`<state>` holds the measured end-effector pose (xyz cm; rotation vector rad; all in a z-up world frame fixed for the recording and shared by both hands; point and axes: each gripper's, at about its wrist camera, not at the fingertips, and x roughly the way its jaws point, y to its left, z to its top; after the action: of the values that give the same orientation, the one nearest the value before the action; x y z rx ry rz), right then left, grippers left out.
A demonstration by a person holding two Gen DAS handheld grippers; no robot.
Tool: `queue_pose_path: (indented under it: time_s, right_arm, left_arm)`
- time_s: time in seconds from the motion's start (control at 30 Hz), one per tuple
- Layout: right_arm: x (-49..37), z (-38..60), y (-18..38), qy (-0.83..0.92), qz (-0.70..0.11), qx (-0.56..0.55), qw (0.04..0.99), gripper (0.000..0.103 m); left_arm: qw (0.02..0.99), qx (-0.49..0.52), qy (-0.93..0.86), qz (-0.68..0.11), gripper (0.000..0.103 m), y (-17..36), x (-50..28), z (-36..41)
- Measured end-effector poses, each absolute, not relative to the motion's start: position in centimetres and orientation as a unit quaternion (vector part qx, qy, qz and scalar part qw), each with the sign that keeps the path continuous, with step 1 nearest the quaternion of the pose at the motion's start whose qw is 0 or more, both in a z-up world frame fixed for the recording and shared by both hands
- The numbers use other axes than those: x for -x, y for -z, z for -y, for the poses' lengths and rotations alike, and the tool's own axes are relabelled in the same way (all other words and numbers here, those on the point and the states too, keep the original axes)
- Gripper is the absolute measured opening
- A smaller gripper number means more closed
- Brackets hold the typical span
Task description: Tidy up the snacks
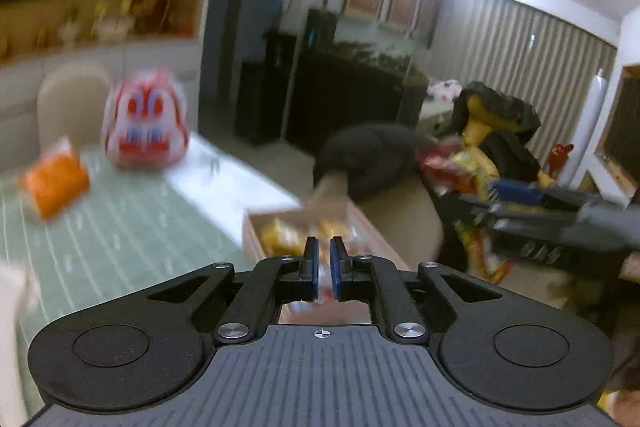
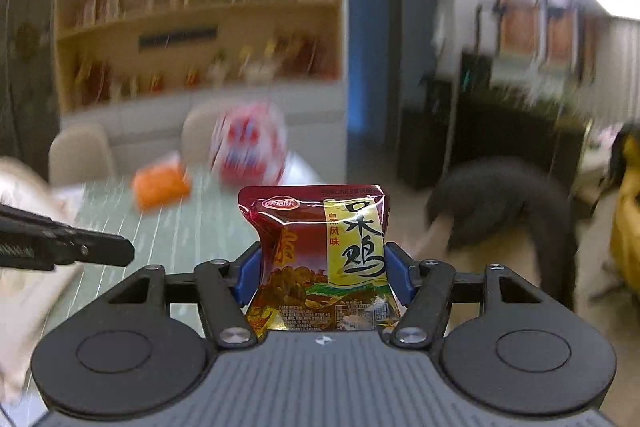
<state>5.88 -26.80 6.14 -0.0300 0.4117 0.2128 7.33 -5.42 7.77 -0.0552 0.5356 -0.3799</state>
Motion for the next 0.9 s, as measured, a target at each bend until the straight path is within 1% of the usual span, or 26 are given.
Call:
queue_pose_path:
  time_s: [0.07, 0.13, 0.3, 0.37, 0.43, 0.53, 0.57, 0.6, 0.63, 0.67, 0.77, 0.9]
  right_arm:
    - [-7.4, 26.9, -7.6, -0.101, -0.196, 0.019, 0.975, 0.064]
    - [-9.3, 27.0, -6.7, -0.11, -0.219, 0.011, 0.97, 0.064]
    - [-11.5, 27.2, 1.2, -0.107, -0.337, -0.006, 0.935, 0.064]
    - [-12.4, 27.2, 2.9, -0.097, -0.363, -0.001, 0.927, 0.064]
    - [-13.5, 27.3, 2.9, -0.088, -0.364, 0.003, 0.927, 0.064]
    - [-16.3, 27.7, 1.9, -0.08, -0.336, -0.009, 0.938, 0.065]
    - [-17.4, 27.8, 1.6, -0.077, -0.325, -0.017, 0.943, 0.068]
    - [-18.6, 28.0, 1.4, -0.079, -0.313, -0.027, 0.946, 0.078]
    - [-19.7, 28.0, 1.6, -0.084, -0.307, -0.033, 0.947, 0.081]
    - [-21.1, 28.1, 1.8, -0.094, -0.309, -0.035, 0.946, 0.082]
    - [-23.5, 27.6, 2.5, -0.097, -0.338, -0.026, 0.936, 0.082]
    - [-21.0, 27.7, 2.7, -0.094, -0.341, -0.01, 0.935, 0.082]
  left_arm:
    - [0.945, 0.02, 0.176, -0.276, 0.01, -6.6, -9.4, 6.0]
    - [0.937, 0.017, 0.163, -0.309, 0.01, -4.1, -10.7, 6.1]
    - [0.89, 0.086, 0.161, -0.418, 0.009, 2.8, -11.9, 4.4]
    - [0.872, 0.109, 0.148, -0.453, 0.009, 4.7, -12.5, 4.2]
    - [0.862, 0.132, 0.142, -0.469, 0.009, 5.8, -13.0, 4.1]
    - [0.856, 0.155, 0.149, -0.471, 0.01, 6.3, -13.1, 4.1]
    - [0.855, 0.159, 0.152, -0.47, 0.012, 6.4, -13.1, 4.1]
    - [0.855, 0.159, 0.154, -0.469, 0.013, 6.5, -13.0, 4.2]
    - [0.855, 0.158, 0.155, -0.469, 0.014, 6.6, -13.0, 4.2]
    - [0.855, 0.157, 0.155, -0.47, 0.014, 6.7, -12.8, 4.4]
    - [0.85, 0.157, 0.159, -0.476, 0.014, 7.4, -12.2, 4.3]
    - [0.846, 0.157, 0.146, -0.488, 0.014, 8.0, -11.7, 4.1]
